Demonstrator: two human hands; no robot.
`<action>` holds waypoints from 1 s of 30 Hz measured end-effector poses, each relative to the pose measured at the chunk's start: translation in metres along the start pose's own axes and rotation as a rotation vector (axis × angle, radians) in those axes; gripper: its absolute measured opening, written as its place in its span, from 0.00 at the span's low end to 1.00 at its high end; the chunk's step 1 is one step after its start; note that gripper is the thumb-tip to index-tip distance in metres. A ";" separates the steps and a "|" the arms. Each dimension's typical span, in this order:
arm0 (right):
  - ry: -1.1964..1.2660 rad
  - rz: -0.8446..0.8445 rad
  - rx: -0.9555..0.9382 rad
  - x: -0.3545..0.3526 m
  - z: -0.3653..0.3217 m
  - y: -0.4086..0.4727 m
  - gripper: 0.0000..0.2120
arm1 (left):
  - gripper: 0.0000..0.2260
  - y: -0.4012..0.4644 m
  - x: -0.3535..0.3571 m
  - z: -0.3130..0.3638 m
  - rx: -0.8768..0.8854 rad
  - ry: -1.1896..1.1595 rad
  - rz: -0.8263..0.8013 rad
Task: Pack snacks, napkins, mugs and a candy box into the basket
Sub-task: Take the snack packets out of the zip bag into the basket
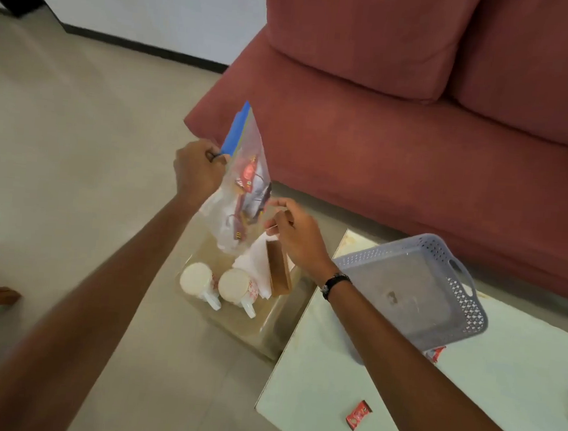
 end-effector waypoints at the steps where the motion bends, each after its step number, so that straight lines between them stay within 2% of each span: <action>1: 0.018 0.015 -0.030 -0.008 -0.016 0.000 0.12 | 0.08 -0.002 -0.005 0.014 -0.063 -0.057 -0.022; 4: 0.105 0.062 -0.096 -0.037 -0.067 -0.008 0.10 | 0.05 -0.019 -0.019 0.065 -0.238 -0.354 -0.147; 8: 0.162 0.173 -0.102 -0.089 -0.109 -0.046 0.11 | 0.08 -0.077 -0.026 0.129 -0.450 -0.656 -0.396; 11: 0.182 0.226 -0.060 -0.130 -0.108 -0.090 0.10 | 0.07 -0.135 -0.017 0.157 -0.649 -0.845 -0.663; 13: 0.167 0.267 -0.039 -0.157 -0.102 -0.124 0.09 | 0.08 -0.180 -0.013 0.174 -0.717 -0.942 -0.832; 16: 0.082 0.337 0.040 -0.197 -0.086 -0.177 0.11 | 0.07 -0.251 -0.018 0.199 -0.786 -0.935 -1.000; 19: -0.033 0.360 0.128 -0.228 -0.069 -0.230 0.10 | 0.08 -0.313 -0.028 0.218 -0.854 -0.872 -1.073; 22: -0.157 0.452 0.207 -0.255 -0.056 -0.274 0.08 | 0.21 -0.366 -0.038 0.229 -0.879 -0.822 -1.103; 23: -0.202 0.477 0.229 -0.264 -0.054 -0.287 0.08 | 0.22 -0.380 -0.043 0.232 -0.889 -0.830 -1.089; 27: -0.212 0.490 0.315 -0.287 -0.042 -0.327 0.06 | 0.05 -0.424 -0.068 0.243 -0.930 -0.851 -1.049; 30: -0.220 0.497 0.310 -0.296 -0.040 -0.350 0.05 | 0.06 -0.445 -0.081 0.251 -0.921 -0.823 -1.047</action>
Point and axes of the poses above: each hand's wrist, its own y-axis towards the middle knuckle, its own x-axis out of the palm, z = x × y, the point moved 6 cm from there along y, towards the middle knuckle, and after that the axes turned 10 degrees about z, right-handed, at the moved point
